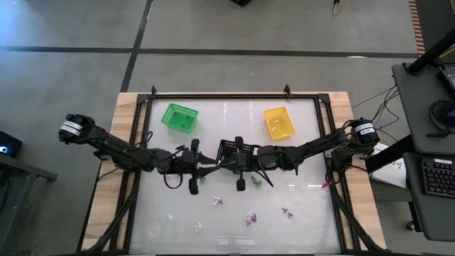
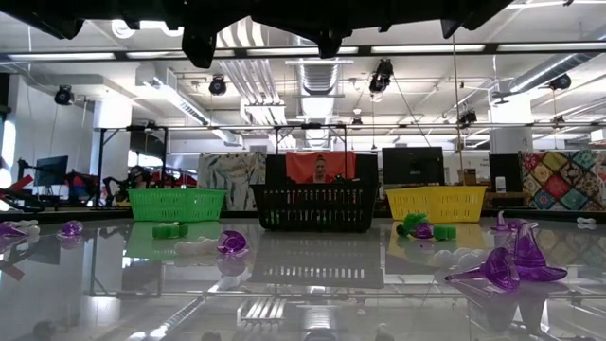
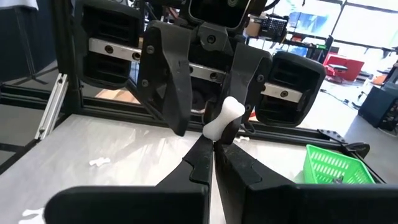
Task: Sort Halloween decoration
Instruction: Put the white bone toy into the yellow bin
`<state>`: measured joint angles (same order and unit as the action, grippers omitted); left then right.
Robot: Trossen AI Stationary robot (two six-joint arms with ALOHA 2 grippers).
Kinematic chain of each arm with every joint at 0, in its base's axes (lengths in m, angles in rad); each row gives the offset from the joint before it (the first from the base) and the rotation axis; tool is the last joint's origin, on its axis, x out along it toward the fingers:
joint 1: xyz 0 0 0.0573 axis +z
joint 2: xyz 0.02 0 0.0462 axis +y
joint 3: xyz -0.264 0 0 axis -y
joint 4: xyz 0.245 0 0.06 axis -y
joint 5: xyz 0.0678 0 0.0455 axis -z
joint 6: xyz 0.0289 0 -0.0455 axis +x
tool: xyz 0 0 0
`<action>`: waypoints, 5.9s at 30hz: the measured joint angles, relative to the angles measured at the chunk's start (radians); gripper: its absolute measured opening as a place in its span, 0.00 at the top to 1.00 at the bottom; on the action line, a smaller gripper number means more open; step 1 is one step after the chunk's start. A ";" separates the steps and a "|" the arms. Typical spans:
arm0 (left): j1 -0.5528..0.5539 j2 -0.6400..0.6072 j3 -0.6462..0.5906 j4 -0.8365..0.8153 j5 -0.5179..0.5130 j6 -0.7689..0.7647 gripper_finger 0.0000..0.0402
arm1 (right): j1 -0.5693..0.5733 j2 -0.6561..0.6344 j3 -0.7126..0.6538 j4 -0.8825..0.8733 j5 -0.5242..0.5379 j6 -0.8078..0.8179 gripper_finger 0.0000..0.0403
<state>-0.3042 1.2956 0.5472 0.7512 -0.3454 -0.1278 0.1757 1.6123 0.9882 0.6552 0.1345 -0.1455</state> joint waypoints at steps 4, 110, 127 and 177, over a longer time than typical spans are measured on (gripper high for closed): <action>0.000 -0.008 0.000 -0.016 0.000 0.015 0.79 | 0.000 0.000 0.000 -0.001 0.000 0.006 0.98; 0.473 0.268 0.237 -1.476 0.045 -0.271 0.66 | -0.050 -0.016 0.007 -0.104 0.023 0.128 0.98; 0.488 0.287 0.227 -1.462 0.102 -0.266 0.99 | -0.050 -0.016 0.007 -0.107 0.022 0.127 0.98; 0.136 -0.147 -0.081 -0.277 0.224 -0.059 1.00 | -0.049 -0.016 0.007 -0.279 -0.037 0.124 0.98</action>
<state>-0.1684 1.1484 0.4664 0.4738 -0.1216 -0.1871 0.1265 1.5963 0.9951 0.3758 0.0970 -0.0217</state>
